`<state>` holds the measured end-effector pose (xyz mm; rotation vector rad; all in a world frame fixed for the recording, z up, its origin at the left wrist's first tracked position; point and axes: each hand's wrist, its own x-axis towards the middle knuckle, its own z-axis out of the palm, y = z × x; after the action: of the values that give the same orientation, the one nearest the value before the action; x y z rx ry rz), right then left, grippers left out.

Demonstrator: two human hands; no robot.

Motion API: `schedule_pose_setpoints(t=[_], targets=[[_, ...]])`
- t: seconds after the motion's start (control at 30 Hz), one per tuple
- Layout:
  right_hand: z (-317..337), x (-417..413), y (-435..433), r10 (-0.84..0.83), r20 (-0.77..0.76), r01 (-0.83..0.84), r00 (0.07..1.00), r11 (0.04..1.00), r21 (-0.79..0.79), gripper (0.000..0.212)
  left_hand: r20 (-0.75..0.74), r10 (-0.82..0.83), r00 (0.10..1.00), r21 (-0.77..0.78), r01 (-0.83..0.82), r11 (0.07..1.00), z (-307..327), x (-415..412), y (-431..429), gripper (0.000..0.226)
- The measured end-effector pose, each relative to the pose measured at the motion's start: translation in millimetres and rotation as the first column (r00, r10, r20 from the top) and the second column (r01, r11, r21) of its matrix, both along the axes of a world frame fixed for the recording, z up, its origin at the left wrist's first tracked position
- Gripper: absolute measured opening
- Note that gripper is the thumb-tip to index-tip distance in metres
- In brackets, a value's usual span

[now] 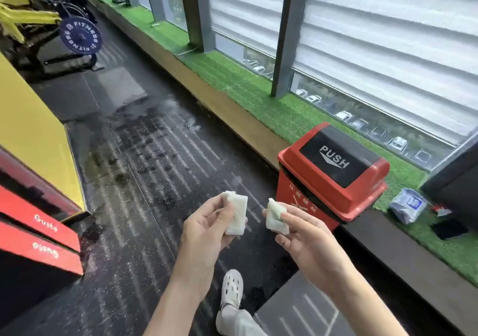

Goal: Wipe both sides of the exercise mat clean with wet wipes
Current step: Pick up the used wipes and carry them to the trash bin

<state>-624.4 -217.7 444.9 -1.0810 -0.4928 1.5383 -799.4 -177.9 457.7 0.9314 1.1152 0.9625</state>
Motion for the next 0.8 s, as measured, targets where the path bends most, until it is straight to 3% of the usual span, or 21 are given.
schedule_pose_setpoints(t=[0.23, 0.4, 0.57, 0.8], targets=[[-11, 16, 158, -0.143, -0.039, 0.144, 0.989, 0.99, 0.011, 0.032, -0.046, -0.16, 0.986, -0.005, 0.16, 0.987, -3, 35, 175, 0.031], [5, 39, 213, -0.312, -0.057, 0.314, 0.948, 0.949, 0.031, 0.031, -0.025, -0.322, 0.946, -0.052, 0.321, 0.946, 6, 84, 266, 0.021], [2, 67, 242, -0.538, -0.06, 0.537, 0.841, 0.843, -0.029, 0.033, 0.013, -0.499, 0.867, -0.095, 0.497, 0.862, -4, 139, 328, 0.016], [6, 94, 285, -0.808, -0.015, 0.806, 0.589, 0.589, -0.06, 0.032, 0.063, -0.773, 0.631, -0.09, 0.775, 0.626, -7, 206, 401, 0.018]])
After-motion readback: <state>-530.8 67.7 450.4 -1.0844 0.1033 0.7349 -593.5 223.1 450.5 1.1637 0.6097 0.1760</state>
